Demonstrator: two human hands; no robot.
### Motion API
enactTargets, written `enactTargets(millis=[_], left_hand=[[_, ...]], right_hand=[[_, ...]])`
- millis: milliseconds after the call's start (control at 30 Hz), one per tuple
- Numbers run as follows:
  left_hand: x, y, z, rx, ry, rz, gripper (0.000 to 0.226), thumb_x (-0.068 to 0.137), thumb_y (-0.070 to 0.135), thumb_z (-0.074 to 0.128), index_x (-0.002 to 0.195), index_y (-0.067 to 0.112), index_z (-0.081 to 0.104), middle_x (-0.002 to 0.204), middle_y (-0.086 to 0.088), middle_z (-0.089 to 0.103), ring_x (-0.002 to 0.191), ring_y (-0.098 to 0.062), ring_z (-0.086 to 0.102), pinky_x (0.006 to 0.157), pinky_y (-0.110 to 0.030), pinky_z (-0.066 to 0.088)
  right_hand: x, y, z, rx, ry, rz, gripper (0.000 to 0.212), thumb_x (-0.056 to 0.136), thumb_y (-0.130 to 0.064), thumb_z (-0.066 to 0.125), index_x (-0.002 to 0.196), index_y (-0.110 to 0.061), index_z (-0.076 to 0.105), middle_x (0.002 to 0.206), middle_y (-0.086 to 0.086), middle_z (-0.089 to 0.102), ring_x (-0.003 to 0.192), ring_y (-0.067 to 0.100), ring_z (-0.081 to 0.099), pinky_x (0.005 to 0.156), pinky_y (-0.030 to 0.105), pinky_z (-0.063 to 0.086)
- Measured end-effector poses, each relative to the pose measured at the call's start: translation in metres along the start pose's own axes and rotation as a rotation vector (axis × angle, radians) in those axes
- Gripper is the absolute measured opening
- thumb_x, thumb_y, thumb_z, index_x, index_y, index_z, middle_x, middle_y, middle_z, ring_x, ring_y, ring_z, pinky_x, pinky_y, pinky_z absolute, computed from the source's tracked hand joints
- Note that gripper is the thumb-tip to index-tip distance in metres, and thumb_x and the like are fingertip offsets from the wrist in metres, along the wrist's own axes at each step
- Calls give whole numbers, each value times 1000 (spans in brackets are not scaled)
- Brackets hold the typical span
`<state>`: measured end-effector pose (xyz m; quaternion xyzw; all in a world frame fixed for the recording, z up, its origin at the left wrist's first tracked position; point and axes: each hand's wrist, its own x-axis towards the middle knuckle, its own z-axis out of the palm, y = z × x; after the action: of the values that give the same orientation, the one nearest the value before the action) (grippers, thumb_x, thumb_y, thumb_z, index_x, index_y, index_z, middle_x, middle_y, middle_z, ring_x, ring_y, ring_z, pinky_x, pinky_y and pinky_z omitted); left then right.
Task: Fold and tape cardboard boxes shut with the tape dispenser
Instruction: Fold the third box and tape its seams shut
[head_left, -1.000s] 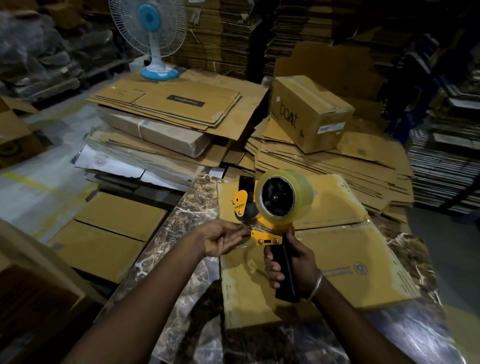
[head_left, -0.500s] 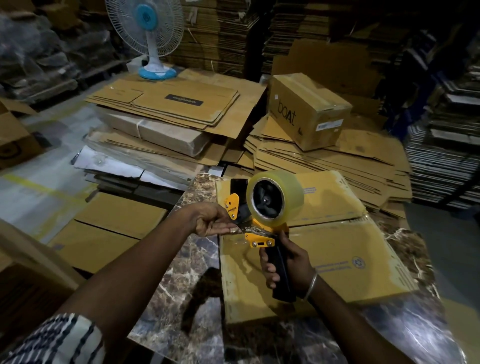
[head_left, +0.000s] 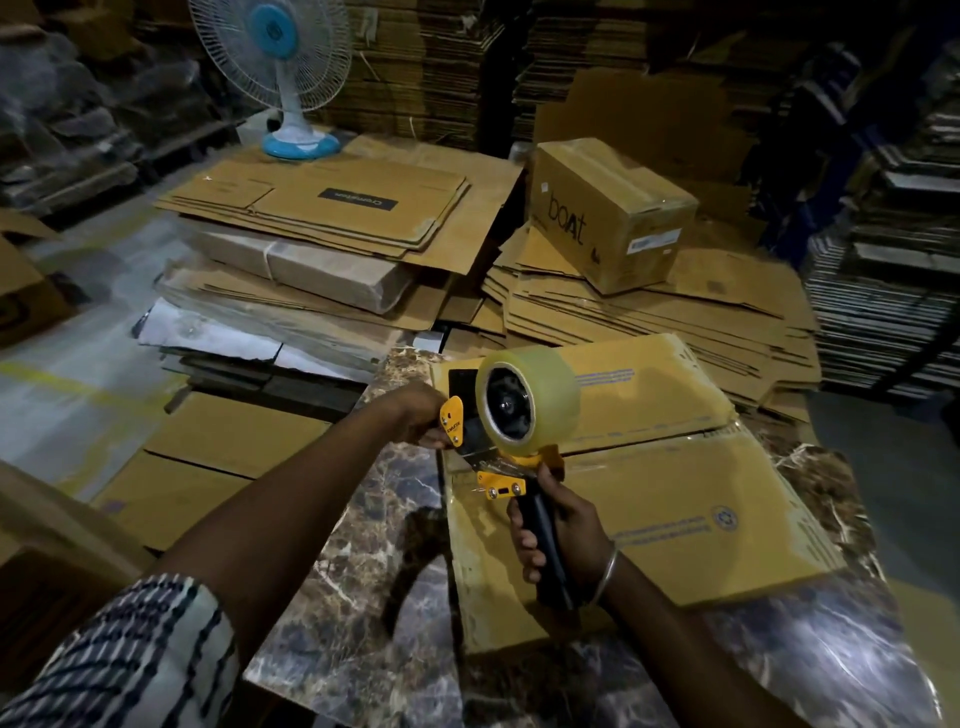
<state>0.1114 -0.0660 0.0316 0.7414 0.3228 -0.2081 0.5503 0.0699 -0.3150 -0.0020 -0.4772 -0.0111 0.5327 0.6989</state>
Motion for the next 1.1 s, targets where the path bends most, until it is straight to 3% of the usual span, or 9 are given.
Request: enactTargets(millis=[133, 267, 367, 433, 533, 600, 733, 933, 1100], left_hand=[[18, 10, -6, 91, 114, 73, 32, 101, 9, 48, 70, 6, 56, 59, -14, 54, 39, -17, 54, 43, -24, 48], [38, 15, -5, 175, 169, 148, 28, 97, 3, 52, 69, 6, 54, 62, -17, 52, 38, -19, 52, 42, -22, 44], [53, 21, -9, 244, 209, 195, 13, 93, 5, 58, 84, 0, 66, 84, -25, 67, 72, -29, 68, 67, -40, 57], [58, 28, -20, 380, 296, 244, 13, 91, 6, 62, 95, -1, 73, 91, -17, 70, 89, -29, 69, 73, -35, 53], [70, 40, -37, 466, 241, 270, 19, 92, 2, 62, 107, -3, 72, 79, -7, 66, 68, -17, 63, 53, -13, 49], [79, 42, -40, 468, 254, 290, 20, 93, 1, 59, 107, -5, 72, 70, -3, 62, 61, -12, 57, 46, -8, 45], [101, 38, -38, 516, 356, 379, 15, 91, 8, 65, 96, 0, 78, 94, -17, 74, 91, -32, 69, 82, -38, 58], [128, 31, -48, 505, 387, 408, 16, 87, 6, 62, 79, -3, 72, 84, -23, 71, 83, -37, 68, 70, -40, 53], [146, 31, -61, 470, 306, 437, 16, 83, -1, 60, 81, -5, 75, 87, -25, 72, 87, -39, 68, 80, -48, 57]], right_hand=[[7, 5, 5, -21, 71, -9, 62, 88, -69, 48, 73, -10, 55, 59, 4, 39, 40, 15, 37, 43, 25, 33], [17, -1, 17, 1, 158, -27, 62, 84, -69, 44, 70, -9, 53, 56, 4, 39, 38, 15, 35, 40, 23, 31], [22, -3, 23, -1, 211, -63, 61, 82, -69, 47, 68, -9, 52, 56, 5, 37, 37, 16, 34, 40, 23, 30], [26, -2, 25, 2, 232, -78, 61, 82, -68, 48, 68, -9, 51, 56, 6, 36, 38, 16, 32, 40, 23, 28], [33, 6, 24, 25, 251, -95, 63, 85, -70, 55, 70, -9, 52, 56, 6, 37, 39, 17, 32, 43, 25, 26], [40, 9, 27, 22, 278, -105, 63, 84, -71, 57, 70, -9, 53, 57, 6, 38, 40, 18, 31, 44, 27, 26], [54, 5, 38, 45, 329, -127, 62, 84, -70, 53, 69, -10, 54, 57, 6, 38, 40, 19, 31, 45, 26, 26], [75, 1, 53, 11, 377, -131, 63, 78, -74, 61, 67, -14, 46, 57, 4, 37, 43, 19, 27, 44, 26, 23], [86, 1, 60, 29, 414, -88, 63, 74, -76, 62, 67, -15, 44, 57, 4, 33, 44, 18, 24, 45, 24, 19]])
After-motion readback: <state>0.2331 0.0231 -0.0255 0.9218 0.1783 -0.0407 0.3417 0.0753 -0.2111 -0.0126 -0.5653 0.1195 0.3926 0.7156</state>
